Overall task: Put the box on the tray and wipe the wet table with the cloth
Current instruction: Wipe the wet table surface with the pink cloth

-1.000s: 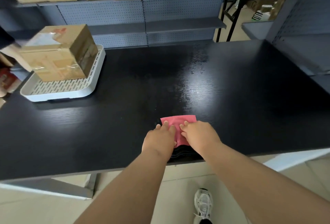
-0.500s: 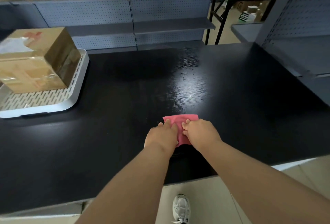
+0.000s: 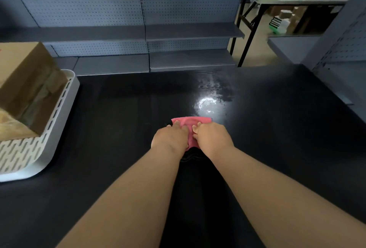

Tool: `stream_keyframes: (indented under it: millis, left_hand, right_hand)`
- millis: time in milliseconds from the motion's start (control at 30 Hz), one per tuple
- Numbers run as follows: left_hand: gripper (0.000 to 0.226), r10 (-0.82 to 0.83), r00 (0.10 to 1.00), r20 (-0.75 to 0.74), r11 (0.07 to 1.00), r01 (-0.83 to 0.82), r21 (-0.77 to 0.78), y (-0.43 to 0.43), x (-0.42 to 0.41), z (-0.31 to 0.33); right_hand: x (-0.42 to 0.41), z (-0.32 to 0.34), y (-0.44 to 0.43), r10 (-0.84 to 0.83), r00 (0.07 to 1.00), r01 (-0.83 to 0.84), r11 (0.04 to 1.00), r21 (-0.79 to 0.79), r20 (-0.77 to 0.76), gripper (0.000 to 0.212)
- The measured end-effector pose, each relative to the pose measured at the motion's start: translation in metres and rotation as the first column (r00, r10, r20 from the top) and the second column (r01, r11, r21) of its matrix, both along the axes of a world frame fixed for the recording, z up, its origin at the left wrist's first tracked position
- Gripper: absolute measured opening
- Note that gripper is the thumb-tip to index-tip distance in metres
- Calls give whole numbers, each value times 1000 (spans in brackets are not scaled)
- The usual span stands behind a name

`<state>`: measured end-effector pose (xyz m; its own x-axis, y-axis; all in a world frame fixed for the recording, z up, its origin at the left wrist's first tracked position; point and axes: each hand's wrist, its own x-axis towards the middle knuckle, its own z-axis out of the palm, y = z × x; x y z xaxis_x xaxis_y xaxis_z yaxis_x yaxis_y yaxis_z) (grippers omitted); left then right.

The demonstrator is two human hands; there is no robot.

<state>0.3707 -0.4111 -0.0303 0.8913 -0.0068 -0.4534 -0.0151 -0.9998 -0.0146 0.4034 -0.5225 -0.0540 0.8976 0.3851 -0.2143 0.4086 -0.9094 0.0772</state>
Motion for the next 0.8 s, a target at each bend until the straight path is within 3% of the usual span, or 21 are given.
stream_keyframes:
  millis: [433, 800]
  left_hand:
    - [50, 72, 997, 33, 996, -74, 43, 56, 156, -7]
    - [51, 129, 989, 70, 991, -132, 33, 82, 196, -7]
  right_hand:
    - [156, 3, 58, 73, 994, -74, 997, 6, 76, 39]
    - [202, 0, 88, 144, 983, -143, 990, -16, 115, 37]
